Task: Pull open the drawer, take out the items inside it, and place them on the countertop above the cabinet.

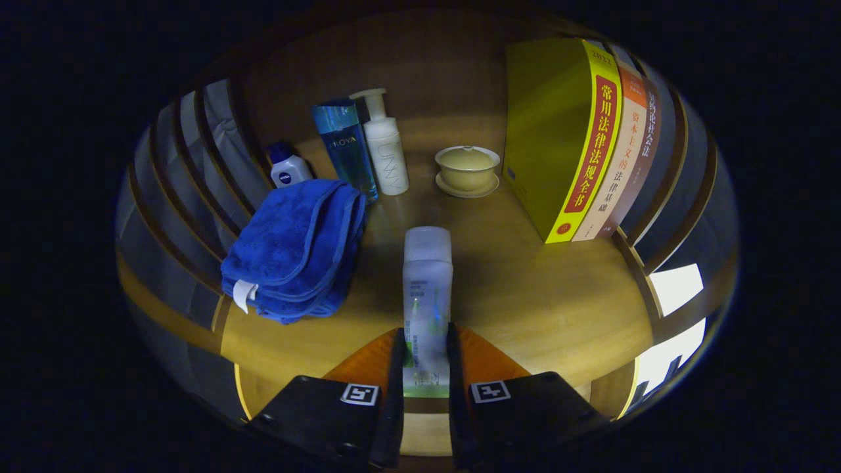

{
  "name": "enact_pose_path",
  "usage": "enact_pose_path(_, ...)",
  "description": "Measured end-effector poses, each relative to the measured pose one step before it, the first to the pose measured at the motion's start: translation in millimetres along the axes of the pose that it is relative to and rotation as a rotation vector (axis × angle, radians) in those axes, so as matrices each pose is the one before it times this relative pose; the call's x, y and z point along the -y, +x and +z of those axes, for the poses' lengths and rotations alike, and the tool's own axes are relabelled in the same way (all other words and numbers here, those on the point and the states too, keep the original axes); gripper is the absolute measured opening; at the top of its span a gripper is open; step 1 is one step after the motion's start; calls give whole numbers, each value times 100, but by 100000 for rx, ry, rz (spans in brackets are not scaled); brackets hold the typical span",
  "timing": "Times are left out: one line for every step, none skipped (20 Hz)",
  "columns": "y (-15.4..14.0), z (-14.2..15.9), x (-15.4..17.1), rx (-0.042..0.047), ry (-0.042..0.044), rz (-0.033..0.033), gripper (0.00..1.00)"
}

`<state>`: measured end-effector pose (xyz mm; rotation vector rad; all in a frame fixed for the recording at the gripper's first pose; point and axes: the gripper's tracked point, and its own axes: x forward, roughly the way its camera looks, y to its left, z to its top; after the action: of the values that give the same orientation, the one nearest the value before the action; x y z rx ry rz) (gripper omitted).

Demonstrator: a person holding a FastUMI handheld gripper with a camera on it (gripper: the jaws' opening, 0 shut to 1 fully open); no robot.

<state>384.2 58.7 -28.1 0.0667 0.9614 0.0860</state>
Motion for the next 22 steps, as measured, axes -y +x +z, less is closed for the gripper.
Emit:
enact_pose_path(413, -416, 98, -799, -46, -796, 38)
enact_pose_path(260, -183, 59, -669, 84, -272, 39)
enact_pose_path(199, 46, -83, 472, -394, 65, 39)
enact_pose_path(96, 315, -12, 1185, -566, -50, 44)
enact_pose_path(181, -99, 38, 682, -282, -543, 47)
enact_pose_path(-87, -222, -100, -518, -464, 224, 54)
enact_pose_path(158, -29, 11, 176, -503, -385, 56)
enact_pose_path(45, -80, 160, 339, 20, -600, 61)
enact_pose_path(-101, -34, -235, 730, 811, 414, 64)
enact_pose_path(-163, -37, -108, 549, 1081, 24, 73)
enact_pose_path(-385, -137, 98, 558, 408, -790, 82)
enact_pose_path(-619, 120, 44, 1335, -188, -596, 91)
enact_pose_path(-791, 279, -4, 2624, -503, -332, 100)
enact_pose_path(-1199, 351, -271, 3132, -389, 857, 100)
enact_pose_path(-1565, 180, -497, 3559, -487, 1912, 100)
enact_pose_path(-1678, 309, -617, 3885, -1049, 2300, 100)
enact_pose_path(-1946, 152, -320, 4765, -710, 1547, 99)
enact_pose_path(-1849, 215, -349, 4719, -1476, 1163, 100)
enact_pose_path(-2370, -225, -255, 3862, -2789, 665, 100)
enact_pose_path(-1758, -227, -378, 3935, -3287, 183, 99)
enact_pose_path(-1390, -220, -446, 3695, -2419, 294, 99)
enact_pose_path(-1431, -86, -411, 3391, -826, 918, 99)
